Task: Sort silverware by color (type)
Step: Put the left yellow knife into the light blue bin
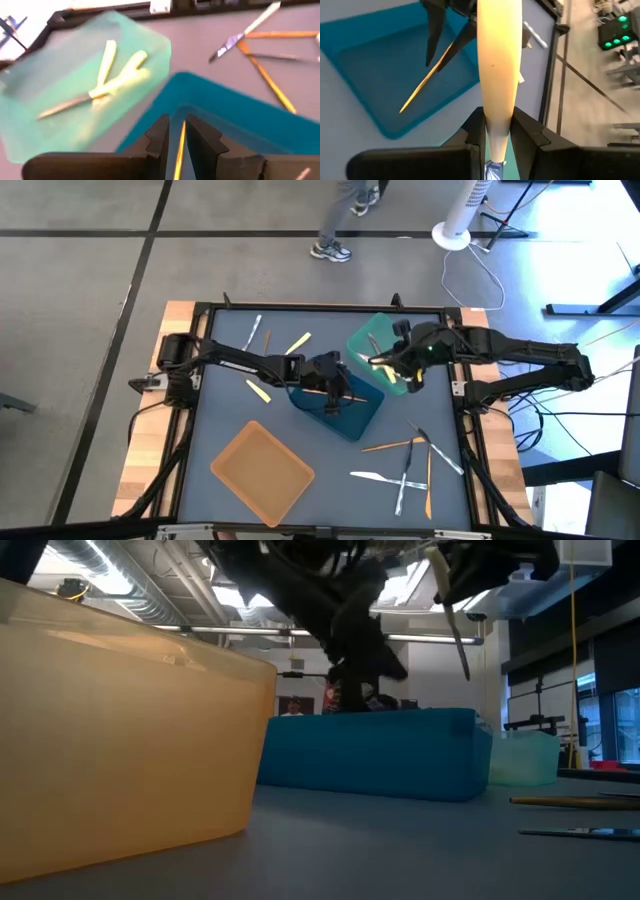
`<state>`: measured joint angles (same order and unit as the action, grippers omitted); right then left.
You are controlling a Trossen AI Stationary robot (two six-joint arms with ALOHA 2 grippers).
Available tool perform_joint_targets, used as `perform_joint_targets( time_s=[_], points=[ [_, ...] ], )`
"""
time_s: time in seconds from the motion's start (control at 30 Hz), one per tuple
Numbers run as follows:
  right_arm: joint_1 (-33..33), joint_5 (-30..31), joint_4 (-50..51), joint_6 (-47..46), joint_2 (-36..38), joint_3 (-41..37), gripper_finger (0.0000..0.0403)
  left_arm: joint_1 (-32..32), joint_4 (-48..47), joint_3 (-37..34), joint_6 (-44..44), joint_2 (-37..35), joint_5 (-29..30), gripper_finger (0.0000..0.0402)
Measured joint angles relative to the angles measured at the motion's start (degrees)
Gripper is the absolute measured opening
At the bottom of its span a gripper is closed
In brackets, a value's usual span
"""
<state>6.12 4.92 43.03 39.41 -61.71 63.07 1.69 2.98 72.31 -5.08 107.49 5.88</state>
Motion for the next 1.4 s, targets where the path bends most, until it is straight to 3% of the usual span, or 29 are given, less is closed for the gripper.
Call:
perform_joint_targets(
  time_s=[0.37,0.6,0.9,1.17,1.4],
  points=[
    [1.4,0.0,-2.0,-8.0,0.0,0.0,0.0058,0.2,13.3,0.0,-0.2,-2.6,4.0,0.0062],
    [1.4,-0.3,-4.7,-14.1,0.0,0.0,0.0058,0.5,17.0,0.0,-0.2,-2.6,5.6,0.011],
    [1.4,-2.6,-4.1,-18.5,0.0,0.0,0.0058,0.7,24.4,0.0,-4.5,-2.6,5.7,0.0163],
    [1.4,-4.6,-3.2,-19.9,0.0,0.0,0.0058,0.7,28.7,0.0,-4.6,-2.6,5.5,0.0181],
    [1.4,-6.0,-5.0,-19.9,-1.0,-0.1,0.0058,0.7,34.8,0.0,-4.7,-2.6,1.9,0.0183]
  ],
)
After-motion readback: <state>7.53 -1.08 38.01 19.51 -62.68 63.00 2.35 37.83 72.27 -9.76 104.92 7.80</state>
